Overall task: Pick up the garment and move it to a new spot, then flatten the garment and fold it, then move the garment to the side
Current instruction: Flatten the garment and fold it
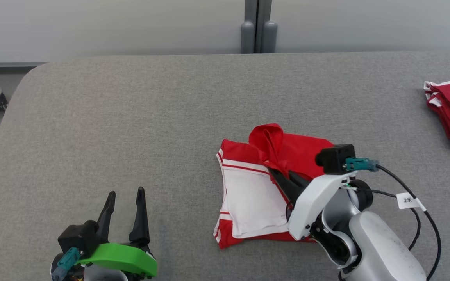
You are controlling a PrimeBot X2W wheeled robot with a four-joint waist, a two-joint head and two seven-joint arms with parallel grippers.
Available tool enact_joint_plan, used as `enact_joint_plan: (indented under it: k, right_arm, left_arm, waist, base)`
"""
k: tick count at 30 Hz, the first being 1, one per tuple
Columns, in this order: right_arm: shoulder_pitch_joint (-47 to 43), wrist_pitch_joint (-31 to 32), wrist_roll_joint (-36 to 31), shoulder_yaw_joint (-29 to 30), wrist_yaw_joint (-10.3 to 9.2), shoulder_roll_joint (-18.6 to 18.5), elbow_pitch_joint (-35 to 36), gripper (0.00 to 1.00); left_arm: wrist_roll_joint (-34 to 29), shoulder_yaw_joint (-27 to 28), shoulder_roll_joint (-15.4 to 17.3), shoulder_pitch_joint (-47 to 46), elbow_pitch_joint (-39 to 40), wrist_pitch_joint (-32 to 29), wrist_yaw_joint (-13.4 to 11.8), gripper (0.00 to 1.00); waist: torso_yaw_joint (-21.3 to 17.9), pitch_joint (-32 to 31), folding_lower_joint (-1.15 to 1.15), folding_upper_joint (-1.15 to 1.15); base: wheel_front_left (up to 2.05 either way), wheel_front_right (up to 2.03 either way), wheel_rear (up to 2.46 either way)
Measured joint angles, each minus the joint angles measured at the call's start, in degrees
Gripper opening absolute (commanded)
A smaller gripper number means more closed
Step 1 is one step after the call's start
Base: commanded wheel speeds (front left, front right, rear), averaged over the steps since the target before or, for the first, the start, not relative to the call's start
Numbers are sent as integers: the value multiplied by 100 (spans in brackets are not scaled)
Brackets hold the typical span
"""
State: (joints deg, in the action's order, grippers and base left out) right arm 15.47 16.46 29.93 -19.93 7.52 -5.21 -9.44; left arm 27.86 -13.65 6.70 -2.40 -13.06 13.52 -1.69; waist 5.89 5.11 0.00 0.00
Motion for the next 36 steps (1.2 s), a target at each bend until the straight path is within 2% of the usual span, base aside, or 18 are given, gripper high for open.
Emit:
enact_joint_plan:
  k: [11, 12, 13, 14, 20, 26, 30, 36]
  right_arm:
    - [697, -398, 255, -512, -2, 216, -1467, 0]
    - [758, -438, 282, -555, -2, 221, -1612, 30]
    - [805, -487, 308, -582, -2, 226, -1723, 49]
    - [867, -548, 341, -621, -2, 226, -1844, 100]
    - [1112, -953, 678, -1160, -3, 243, -1929, 100]
    - [1208, -1368, 671, -1355, -3, 238, -1560, 100]
    - [1195, -1741, 367, -1032, -3, 37, -1290, 100]
    - [776, -2013, -220, -137, -3, -277, -1026, 100]
  left_arm:
    - [16, -42, -31, -93, -48, 43, 12, 100]
    - [20, -45, -32, -97, -55, 44, 11, 100]
    - [23, -45, -33, -102, -64, 45, 11, 100]
    - [24, -41, -34, -111, -73, 51, 10, 100]
    - [31, -38, -32, -135, -120, 68, 11, 100]
    - [32, -46, -32, -140, -140, 89, 16, 100]
    - [32, -63, -33, -142, -135, 102, 18, 100]
    - [30, -90, -34, -142, -115, 116, 18, 100]
  waist:
    - [398, 160, 0, 0]
    - [416, 173, 0, 0]
    - [427, 182, 0, 0]
    - [432, 191, 0, 0]
    - [366, 182, 0, 0]
    - [196, 172, 0, 0]
    - [67, 161, 0, 0]
    - [-87, 143, 0, 0]
  base:
    - [0, 0, 0]
    - [0, 0, 0]
    - [0, 0, 0]
    - [0, 0, 0]
    - [0, 0, 0]
    - [0, 0, 0]
    - [0, 0, 0]
    - [0, 0, 0]
